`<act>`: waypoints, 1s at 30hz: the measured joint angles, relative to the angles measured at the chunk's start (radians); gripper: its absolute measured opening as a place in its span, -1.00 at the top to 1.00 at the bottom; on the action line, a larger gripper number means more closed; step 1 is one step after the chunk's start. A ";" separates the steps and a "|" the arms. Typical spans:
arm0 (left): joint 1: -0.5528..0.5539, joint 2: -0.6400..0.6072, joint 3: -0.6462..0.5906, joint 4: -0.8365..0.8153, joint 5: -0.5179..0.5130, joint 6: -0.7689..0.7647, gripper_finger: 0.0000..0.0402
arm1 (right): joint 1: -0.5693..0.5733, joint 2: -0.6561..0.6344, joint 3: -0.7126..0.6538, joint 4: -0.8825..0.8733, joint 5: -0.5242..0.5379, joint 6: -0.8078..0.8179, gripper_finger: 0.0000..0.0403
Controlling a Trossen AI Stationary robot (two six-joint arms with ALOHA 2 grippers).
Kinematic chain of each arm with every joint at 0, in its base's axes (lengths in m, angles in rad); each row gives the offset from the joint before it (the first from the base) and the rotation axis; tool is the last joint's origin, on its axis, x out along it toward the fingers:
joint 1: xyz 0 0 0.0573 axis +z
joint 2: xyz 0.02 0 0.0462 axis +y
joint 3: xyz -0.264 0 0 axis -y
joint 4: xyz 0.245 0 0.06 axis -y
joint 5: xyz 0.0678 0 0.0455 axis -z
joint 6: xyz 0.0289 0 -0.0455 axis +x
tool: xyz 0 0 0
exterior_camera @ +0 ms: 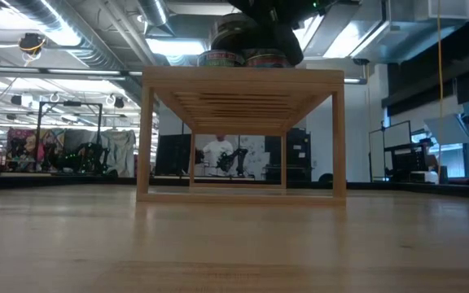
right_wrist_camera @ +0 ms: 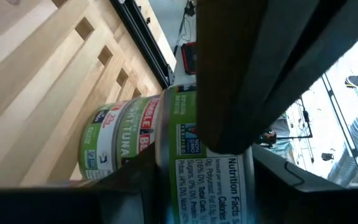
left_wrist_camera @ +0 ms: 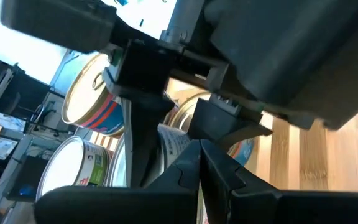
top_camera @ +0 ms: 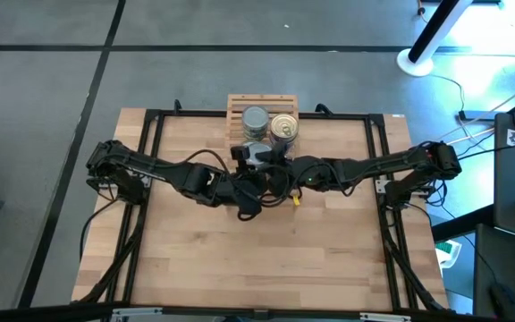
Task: Stack canned seafood by type on shelf
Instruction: Stack the green tuna can on top of the green tuna can on the shelf
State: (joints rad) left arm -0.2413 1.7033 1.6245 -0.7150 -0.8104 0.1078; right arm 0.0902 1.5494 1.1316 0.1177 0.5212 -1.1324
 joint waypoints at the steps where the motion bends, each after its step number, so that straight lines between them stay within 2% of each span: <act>1: 0.000 0.000 0.000 0.004 0.000 0.000 0.97 | -0.002 0.000 0.000 0.000 0.001 0.000 0.13; 11: 0.020 0.000 0.000 0.001 0.000 0.019 0.97 | -0.013 0.000 0.000 0.000 -0.045 0.000 0.13; 21: 0.022 0.000 0.000 0.001 0.014 0.023 0.97 | -0.014 0.000 0.000 0.006 -0.033 0.002 0.13; 24: 0.022 0.000 0.000 0.001 0.018 0.023 0.97 | -0.014 0.007 0.000 0.021 -0.005 0.003 0.06; 30: 0.023 0.000 0.000 -0.001 0.019 0.026 0.97 | -0.014 0.025 0.000 0.047 0.005 0.002 -0.20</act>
State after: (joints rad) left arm -0.2178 1.7031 1.6245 -0.7157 -0.7917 0.1341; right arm 0.0761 1.5739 1.1316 0.1651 0.5266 -1.1305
